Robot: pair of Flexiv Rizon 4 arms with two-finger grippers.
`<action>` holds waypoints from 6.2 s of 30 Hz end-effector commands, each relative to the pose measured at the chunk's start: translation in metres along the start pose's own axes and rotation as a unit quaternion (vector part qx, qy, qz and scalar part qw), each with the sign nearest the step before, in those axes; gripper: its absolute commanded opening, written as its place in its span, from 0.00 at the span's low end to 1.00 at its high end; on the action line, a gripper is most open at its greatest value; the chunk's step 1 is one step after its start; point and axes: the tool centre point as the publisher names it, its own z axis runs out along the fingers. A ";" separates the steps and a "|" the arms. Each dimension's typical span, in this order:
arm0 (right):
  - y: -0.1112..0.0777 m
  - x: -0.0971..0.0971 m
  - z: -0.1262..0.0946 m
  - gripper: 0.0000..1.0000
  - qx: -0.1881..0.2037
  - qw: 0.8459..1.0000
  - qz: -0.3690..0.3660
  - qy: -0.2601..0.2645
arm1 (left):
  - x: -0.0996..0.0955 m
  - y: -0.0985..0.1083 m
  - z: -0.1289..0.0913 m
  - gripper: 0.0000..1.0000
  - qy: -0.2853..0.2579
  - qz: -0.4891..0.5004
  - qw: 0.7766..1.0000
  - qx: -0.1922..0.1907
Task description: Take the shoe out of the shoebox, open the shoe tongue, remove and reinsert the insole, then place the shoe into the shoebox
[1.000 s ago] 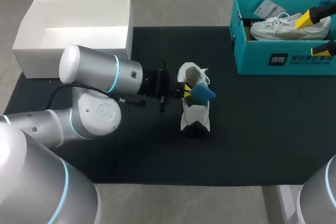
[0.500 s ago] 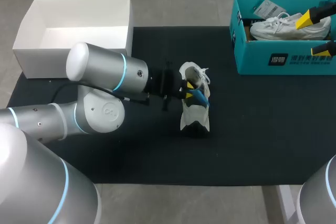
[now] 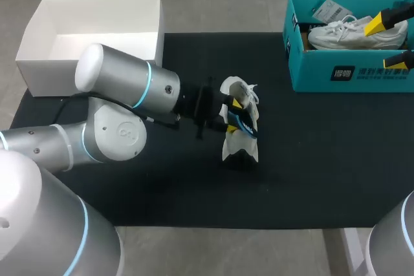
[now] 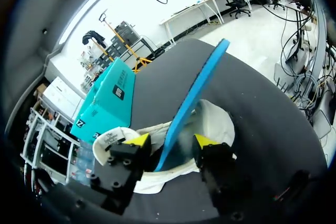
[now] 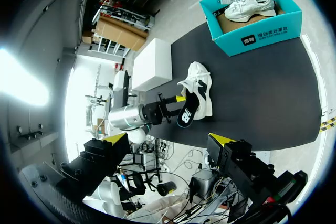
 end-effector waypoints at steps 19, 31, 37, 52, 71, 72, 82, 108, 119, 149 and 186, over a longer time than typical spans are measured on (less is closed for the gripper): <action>0.001 0.000 0.001 1.00 0.001 1.000 0.000 -0.001 | -0.007 0.028 0.027 0.00 -0.008 0.044 0.998 -0.049; 0.001 0.000 0.001 1.00 0.001 1.000 0.000 -0.001 | -0.005 0.015 0.016 0.51 -0.020 0.030 0.999 -0.032; 0.001 0.000 0.001 1.00 0.001 1.000 0.000 -0.001 | -0.003 -0.005 0.003 0.47 -0.020 0.040 0.999 -0.010; 0.001 0.000 0.001 1.00 0.001 1.000 0.000 -0.001 | 0.005 0.000 0.017 0.00 0.001 0.071 0.997 -0.014; 0.001 0.000 0.001 1.00 0.001 1.000 0.000 -0.001 | -0.011 0.032 0.029 0.00 -0.025 0.133 0.989 -0.060; 0.001 0.000 0.001 1.00 0.001 1.000 0.000 -0.001 | -0.011 0.034 0.029 0.00 -0.026 0.132 0.989 -0.063; 0.001 0.000 0.001 1.00 0.001 1.000 0.000 -0.001 | -0.007 0.008 0.011 0.40 -0.032 0.101 0.994 -0.023; 0.001 0.000 0.001 1.00 0.001 1.000 0.000 -0.001 | 0.005 0.014 0.035 0.00 0.007 0.132 0.991 -0.027; 0.001 0.000 0.001 1.00 0.001 1.000 0.000 -0.001 | 0.000 0.015 0.041 0.00 0.005 0.116 0.993 -0.025; 0.001 0.000 0.001 1.00 0.001 1.000 0.000 -0.001 | -0.002 -0.002 0.014 0.15 0.017 0.122 0.992 -0.021; 0.001 0.000 0.001 1.00 0.001 1.000 0.000 -0.001 | -0.013 -0.019 0.003 1.00 0.062 0.132 0.989 -0.015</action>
